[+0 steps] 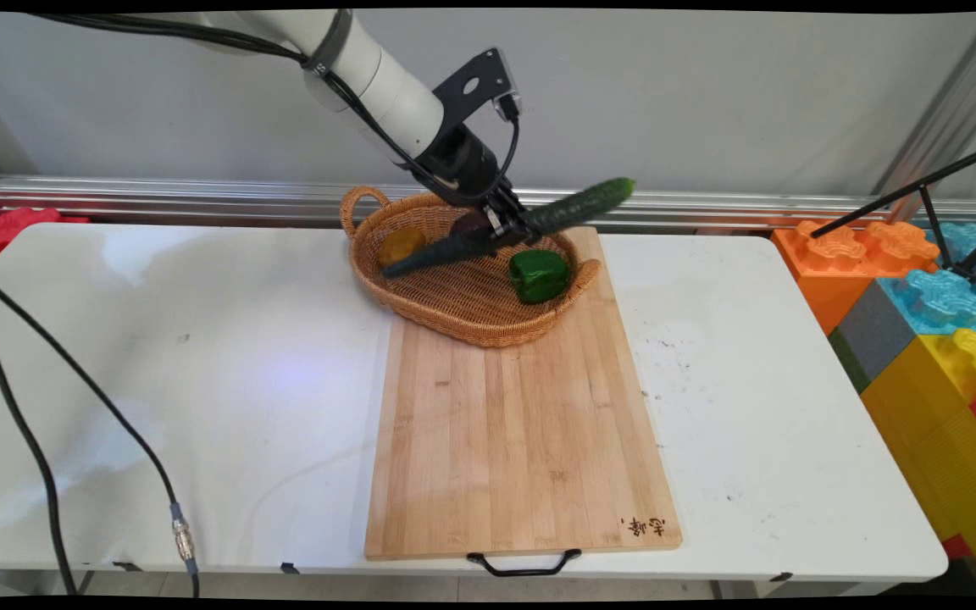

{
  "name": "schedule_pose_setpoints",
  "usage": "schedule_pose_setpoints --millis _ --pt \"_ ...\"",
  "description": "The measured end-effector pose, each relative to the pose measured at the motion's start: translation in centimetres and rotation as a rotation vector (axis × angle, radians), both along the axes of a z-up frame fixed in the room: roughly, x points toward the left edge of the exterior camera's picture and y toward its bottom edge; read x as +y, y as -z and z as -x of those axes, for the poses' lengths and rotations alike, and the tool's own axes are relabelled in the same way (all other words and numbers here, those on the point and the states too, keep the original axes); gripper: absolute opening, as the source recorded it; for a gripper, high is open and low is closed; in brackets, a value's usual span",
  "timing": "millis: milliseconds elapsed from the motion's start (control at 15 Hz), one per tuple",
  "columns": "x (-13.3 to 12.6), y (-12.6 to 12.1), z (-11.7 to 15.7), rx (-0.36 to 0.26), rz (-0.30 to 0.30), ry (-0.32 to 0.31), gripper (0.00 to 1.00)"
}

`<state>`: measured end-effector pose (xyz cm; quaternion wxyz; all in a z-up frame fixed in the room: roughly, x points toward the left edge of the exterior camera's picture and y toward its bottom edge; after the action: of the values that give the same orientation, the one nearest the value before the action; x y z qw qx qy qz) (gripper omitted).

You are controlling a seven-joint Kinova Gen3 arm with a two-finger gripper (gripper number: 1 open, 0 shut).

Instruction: Place the picked object in the vegetable basket

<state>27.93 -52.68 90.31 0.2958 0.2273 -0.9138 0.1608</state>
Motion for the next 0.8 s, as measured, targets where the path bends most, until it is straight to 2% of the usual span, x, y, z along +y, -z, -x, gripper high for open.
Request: schedule_pose_setpoints --millis 333,800 --pt "-3.7 3.3 -0.7 -0.033 0.028 -0.025 0.00" --pt "-6.4 6.9 -1.0 -0.062 0.025 -0.034 0.00"
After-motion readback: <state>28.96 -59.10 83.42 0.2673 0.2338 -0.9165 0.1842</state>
